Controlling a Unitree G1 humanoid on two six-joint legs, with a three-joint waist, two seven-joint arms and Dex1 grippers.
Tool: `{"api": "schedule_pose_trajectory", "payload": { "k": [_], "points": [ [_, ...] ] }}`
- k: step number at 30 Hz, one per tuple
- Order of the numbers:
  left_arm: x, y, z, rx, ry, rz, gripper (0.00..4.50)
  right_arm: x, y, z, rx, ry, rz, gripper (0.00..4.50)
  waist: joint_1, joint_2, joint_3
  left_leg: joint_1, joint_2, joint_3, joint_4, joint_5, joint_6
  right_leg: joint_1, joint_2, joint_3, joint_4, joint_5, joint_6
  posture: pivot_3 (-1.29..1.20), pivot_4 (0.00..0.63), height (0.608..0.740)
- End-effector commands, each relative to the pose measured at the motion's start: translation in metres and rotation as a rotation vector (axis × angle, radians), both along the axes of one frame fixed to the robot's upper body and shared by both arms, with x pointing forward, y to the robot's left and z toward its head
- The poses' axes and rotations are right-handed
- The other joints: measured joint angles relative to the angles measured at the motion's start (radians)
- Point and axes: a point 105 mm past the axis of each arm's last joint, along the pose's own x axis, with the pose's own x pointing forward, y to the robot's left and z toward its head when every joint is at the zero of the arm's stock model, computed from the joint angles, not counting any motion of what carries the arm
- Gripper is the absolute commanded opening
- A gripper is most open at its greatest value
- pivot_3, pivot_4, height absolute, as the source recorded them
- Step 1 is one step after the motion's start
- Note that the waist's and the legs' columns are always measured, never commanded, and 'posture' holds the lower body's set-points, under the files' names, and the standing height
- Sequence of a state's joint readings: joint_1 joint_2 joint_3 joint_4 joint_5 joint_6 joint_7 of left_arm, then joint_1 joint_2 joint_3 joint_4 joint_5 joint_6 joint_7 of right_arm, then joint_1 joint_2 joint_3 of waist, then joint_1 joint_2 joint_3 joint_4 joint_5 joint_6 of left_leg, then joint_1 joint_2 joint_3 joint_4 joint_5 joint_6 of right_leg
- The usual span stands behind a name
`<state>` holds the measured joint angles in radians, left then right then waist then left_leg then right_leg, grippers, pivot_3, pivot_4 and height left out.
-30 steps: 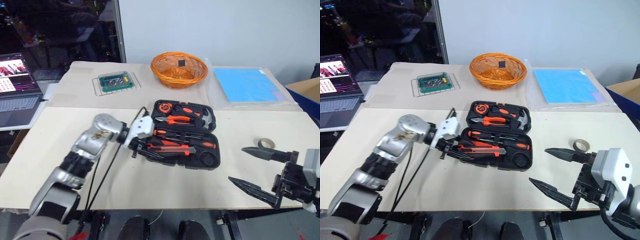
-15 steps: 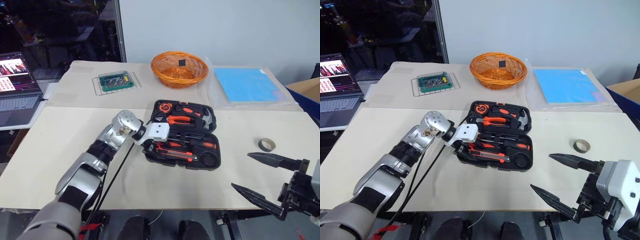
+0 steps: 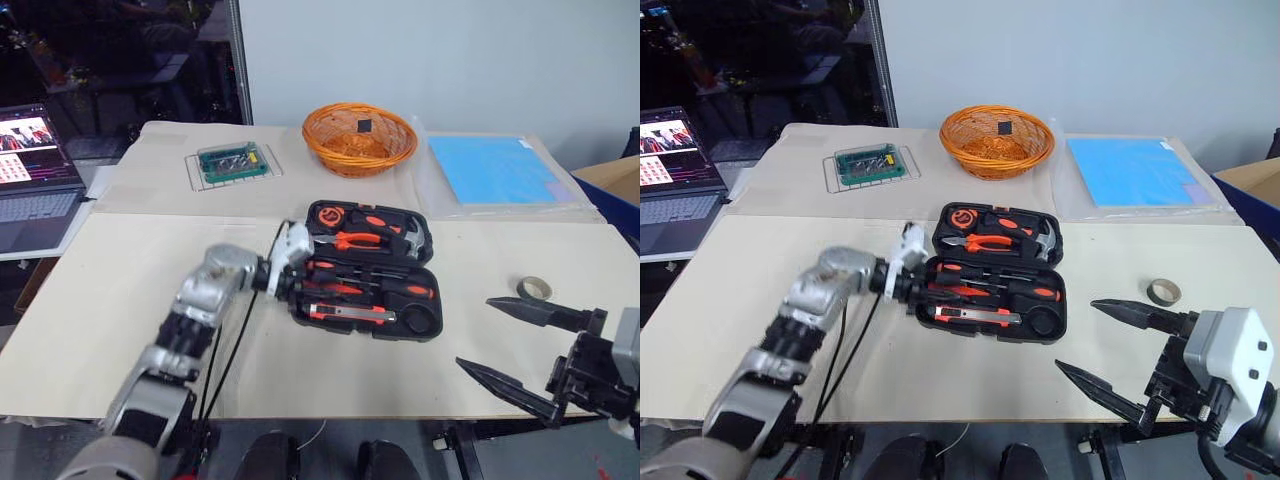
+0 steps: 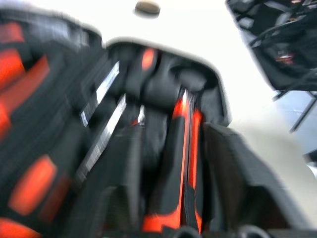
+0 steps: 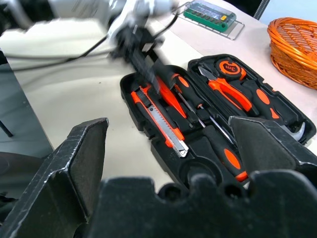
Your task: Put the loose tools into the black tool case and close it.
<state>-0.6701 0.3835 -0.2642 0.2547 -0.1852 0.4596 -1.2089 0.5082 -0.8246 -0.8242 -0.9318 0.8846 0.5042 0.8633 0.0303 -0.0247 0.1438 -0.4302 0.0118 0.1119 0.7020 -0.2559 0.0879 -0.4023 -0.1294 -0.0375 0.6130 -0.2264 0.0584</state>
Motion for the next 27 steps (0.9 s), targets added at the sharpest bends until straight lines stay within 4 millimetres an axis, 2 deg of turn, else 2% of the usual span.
{"api": "schedule_pose_trajectory", "payload": {
  "k": [1,3,5,11,13,14,16,18,19,22,23,24,25,27],
  "points": [
    [0.002,0.006,-0.033,0.199,-0.026,0.057,0.15,0.000,0.001,0.001,-0.020,0.009,-0.001,4.50,0.003,0.001,-0.001,0.001,0.000,0.000,0.000,0.000,0.000,0.001,0.000,0.000,0.000,0.000,0.000,0.00,0.150,0.740],
    [0.001,0.010,-0.047,0.252,0.013,0.082,0.06,-0.003,0.002,-0.001,-0.021,0.031,-0.005,4.50,0.006,0.001,-0.003,0.006,0.000,0.000,-0.001,0.000,0.000,0.005,0.000,0.000,-0.001,0.000,-0.001,0.00,0.150,0.740],
    [-0.004,0.010,-0.053,0.272,0.021,0.062,0.06,-0.006,0.002,-0.004,-0.023,0.057,-0.011,4.50,0.006,0.002,-0.005,0.010,0.001,-0.001,-0.002,-0.001,0.000,0.010,-0.001,0.000,-0.002,-0.001,-0.002,0.00,0.150,0.740],
    [-0.009,0.003,-0.057,0.299,-0.097,-0.010,0.06,-0.011,-0.009,-0.016,-0.018,0.134,-0.115,4.50,0.007,0.006,-0.012,0.023,0.002,0.000,-0.007,-0.003,-0.005,0.014,-0.003,0.002,-0.003,-0.007,-0.011,0.00,0.150,0.740],
    [-0.012,-0.011,-0.040,0.170,-0.133,-0.024,0.06,-0.007,-0.020,-0.014,-0.008,0.106,-0.194,4.50,0.007,0.008,-0.013,0.023,0.002,0.000,-0.008,-0.004,-0.005,0.014,-0.005,0.002,-0.003,-0.007,-0.011,0.00,0.150,0.740],
    [-0.014,-0.019,-0.022,0.053,-0.155,-0.032,0.06,-0.005,-0.024,-0.010,0.006,0.071,-0.228,4.50,0.008,0.008,-0.014,0.023,0.002,0.000,-0.008,-0.004,-0.006,0.014,-0.006,0.002,-0.003,-0.007,-0.011,0.00,0.150,0.740],
    [-0.017,-0.021,0.013,-0.138,-0.171,-0.028,0.06,0.000,-0.033,-0.009,0.012,0.055,-0.312,4.50,0.008,0.009,-0.013,0.022,0.002,0.000,-0.008,-0.004,-0.006,0.013,-0.010,0.002,-0.003,-0.007,-0.011,0.00,0.150,0.740],
    [-0.025,-0.015,0.033,-0.214,-0.159,-0.070,0.06,0.009,-0.044,-0.011,-0.016,0.039,-0.408,4.50,0.007,0.006,-0.011,0.018,0.001,0.000,-0.007,-0.004,-0.005,0.010,-0.011,0.002,-0.003,-0.007,-0.011,0.00,0.150,0.740],
    [-0.029,-0.016,0.040,-0.240,-0.143,-0.084,0.30,0.012,-0.053,-0.012,-0.038,0.032,-0.455,4.50,0.007,0.005,-0.010,0.016,0.001,0.000,-0.007,-0.004,-0.005,0.009,-0.011,0.001,-0.002,-0.007,-0.011,0.00,0.150,0.740],
    [-0.040,-0.014,0.062,-0.291,-0.111,-0.138,1.08,0.028,-0.079,-0.029,-0.115,0.161,-0.587,4.50,-0.002,0.005,-0.009,0.013,0.002,0.000,-0.007,-0.001,-0.004,0.008,-0.009,0.001,-0.001,-0.006,-0.011,0.00,0.150,0.740],
    [-0.042,-0.014,0.068,-0.297,-0.108,-0.144,1.53,0.035,-0.088,-0.030,-0.134,0.176,-0.621,4.50,-0.002,0.006,-0.008,0.013,0.001,0.000,-0.007,0.000,-0.004,0.008,-0.008,0.001,-0.002,-0.006,-0.011,0.00,0.150,0.740],
    [-0.045,-0.015,0.073,-0.300,-0.111,-0.157,1.78,0.046,-0.096,-0.028,-0.166,0.163,-0.654,4.50,-0.005,0.006,-0.008,0.013,0.001,0.000,-0.007,0.000,-0.004,0.008,-0.006,0.000,-0.002,-0.006,-0.011,0.00,0.150,0.740],
    [-0.049,-0.019,0.078,-0.305,-0.114,-0.166,2.06,0.055,-0.105,-0.026,-0.207,0.147,-0.681,4.50,-0.008,0.007,-0.008,0.013,0.001,0.000,-0.006,0.000,-0.004,0.010,-0.005,0.000,-0.002,-0.006,-0.011,0.00,0.150,0.740],
    [-0.055,-0.028,0.087,-0.317,-0.115,-0.175,2.75,0.071,-0.126,-0.035,-0.273,0.238,-0.754,4.50,-0.010,0.007,-0.007,0.013,0.000,0.001,-0.005,-0.001,-0.003,0.010,-0.005,0.001,-0.003,-0.006,-0.011,0.00,0.150,0.740]
  ]
}}
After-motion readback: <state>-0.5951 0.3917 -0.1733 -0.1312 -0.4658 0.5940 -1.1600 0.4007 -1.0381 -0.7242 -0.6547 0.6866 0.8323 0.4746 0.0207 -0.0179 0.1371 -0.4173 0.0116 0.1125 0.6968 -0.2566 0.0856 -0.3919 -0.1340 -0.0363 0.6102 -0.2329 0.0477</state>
